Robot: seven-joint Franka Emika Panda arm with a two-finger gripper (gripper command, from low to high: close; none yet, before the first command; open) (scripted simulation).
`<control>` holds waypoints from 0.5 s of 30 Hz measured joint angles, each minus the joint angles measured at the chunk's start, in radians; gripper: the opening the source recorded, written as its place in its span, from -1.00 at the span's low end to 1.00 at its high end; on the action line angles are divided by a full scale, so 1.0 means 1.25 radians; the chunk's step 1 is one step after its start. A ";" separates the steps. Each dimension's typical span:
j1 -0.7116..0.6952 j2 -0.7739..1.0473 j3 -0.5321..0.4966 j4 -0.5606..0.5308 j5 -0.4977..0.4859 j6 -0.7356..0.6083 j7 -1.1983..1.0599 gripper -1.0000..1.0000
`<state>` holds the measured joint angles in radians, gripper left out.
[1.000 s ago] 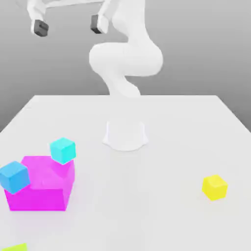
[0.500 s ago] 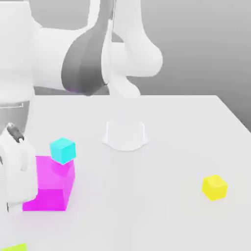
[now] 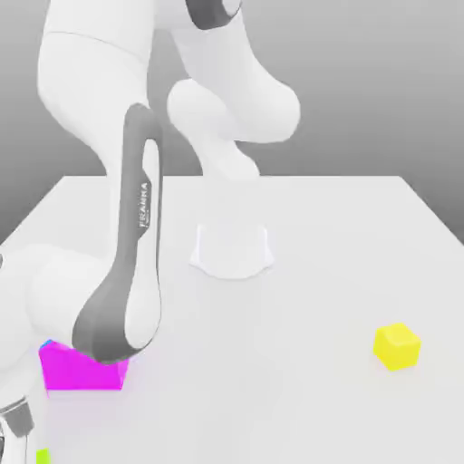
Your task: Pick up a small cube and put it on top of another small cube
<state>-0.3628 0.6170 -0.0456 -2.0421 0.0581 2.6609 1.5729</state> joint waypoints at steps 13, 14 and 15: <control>0.009 -0.298 -0.057 -0.172 -0.045 -0.131 0.084 -1.00; 0.009 -0.327 -0.065 -0.194 -0.052 -0.138 0.097 -1.00; 0.008 -0.356 -0.071 -0.216 -0.060 -0.145 0.111 -1.00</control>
<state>-0.3526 0.1725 -0.1340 -2.3119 -0.0168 2.4802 1.7111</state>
